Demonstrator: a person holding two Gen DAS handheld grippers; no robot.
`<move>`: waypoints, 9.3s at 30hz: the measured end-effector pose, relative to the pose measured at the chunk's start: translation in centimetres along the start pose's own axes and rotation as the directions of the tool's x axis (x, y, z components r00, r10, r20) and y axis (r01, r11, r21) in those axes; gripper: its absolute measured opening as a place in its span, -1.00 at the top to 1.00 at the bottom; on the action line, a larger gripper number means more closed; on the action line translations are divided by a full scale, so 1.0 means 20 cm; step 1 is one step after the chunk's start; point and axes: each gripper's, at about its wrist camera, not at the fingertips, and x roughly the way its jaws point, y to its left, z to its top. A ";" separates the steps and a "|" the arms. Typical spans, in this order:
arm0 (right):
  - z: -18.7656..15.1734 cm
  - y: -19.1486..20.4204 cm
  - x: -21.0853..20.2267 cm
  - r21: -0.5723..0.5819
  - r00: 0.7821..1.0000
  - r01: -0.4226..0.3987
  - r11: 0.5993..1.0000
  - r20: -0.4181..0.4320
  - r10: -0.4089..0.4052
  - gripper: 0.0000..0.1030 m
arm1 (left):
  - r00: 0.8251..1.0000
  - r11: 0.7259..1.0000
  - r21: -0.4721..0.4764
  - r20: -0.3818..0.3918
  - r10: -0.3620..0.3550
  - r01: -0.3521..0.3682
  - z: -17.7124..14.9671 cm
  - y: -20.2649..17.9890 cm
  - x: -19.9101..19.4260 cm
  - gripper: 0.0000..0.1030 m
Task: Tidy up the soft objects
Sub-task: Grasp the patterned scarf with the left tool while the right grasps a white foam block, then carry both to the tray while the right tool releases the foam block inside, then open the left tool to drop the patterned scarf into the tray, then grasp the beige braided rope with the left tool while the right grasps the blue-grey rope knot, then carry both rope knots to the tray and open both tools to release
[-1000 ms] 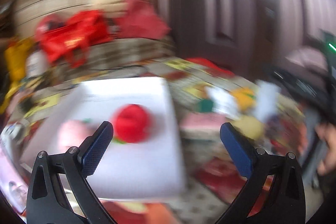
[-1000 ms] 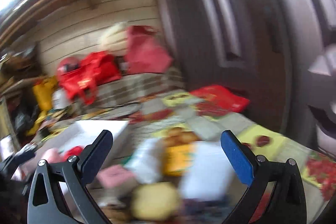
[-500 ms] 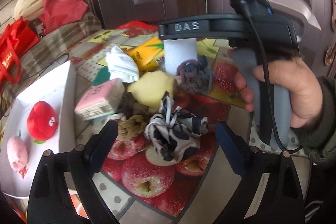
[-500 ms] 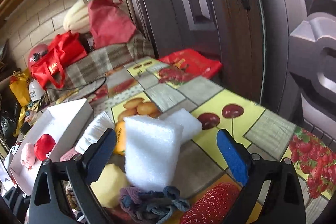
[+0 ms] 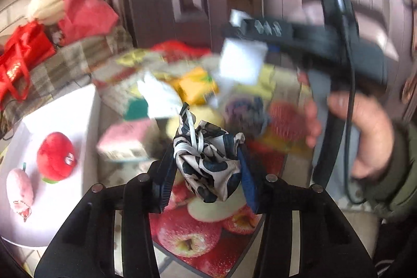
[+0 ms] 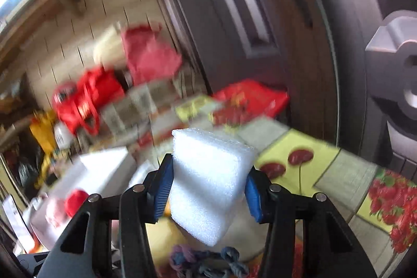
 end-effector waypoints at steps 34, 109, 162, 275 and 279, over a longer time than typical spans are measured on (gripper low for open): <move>-0.10 0.33 -0.03 -0.254 0.993 -0.112 0.961 -0.006 0.114 0.02 | 0.900 0.918 -0.235 0.231 0.371 -0.318 -0.12 0.39 -0.36 0.14; -0.35 1.17 0.51 -0.397 0.883 -0.425 0.813 -0.378 0.277 -0.66 | 0.743 0.602 -0.499 -0.136 0.656 -0.623 -0.21 1.23 -0.25 -0.49; -0.09 0.15 0.07 -0.307 0.978 -0.113 0.945 -0.202 0.051 -1.00 | 0.992 0.985 -0.123 -0.011 0.123 -0.124 -0.02 0.27 -0.06 -0.99; -0.36 1.06 0.55 -0.273 0.810 -0.496 0.824 -0.489 0.325 0.46 | 0.871 0.754 -0.472 -0.063 0.488 -0.456 -0.18 1.15 -0.18 0.25; -0.36 1.07 0.57 -0.286 0.816 -0.486 0.826 -0.488 0.311 0.42 | 0.864 0.736 -0.488 -0.081 0.497 -0.469 -0.19 1.17 -0.18 0.08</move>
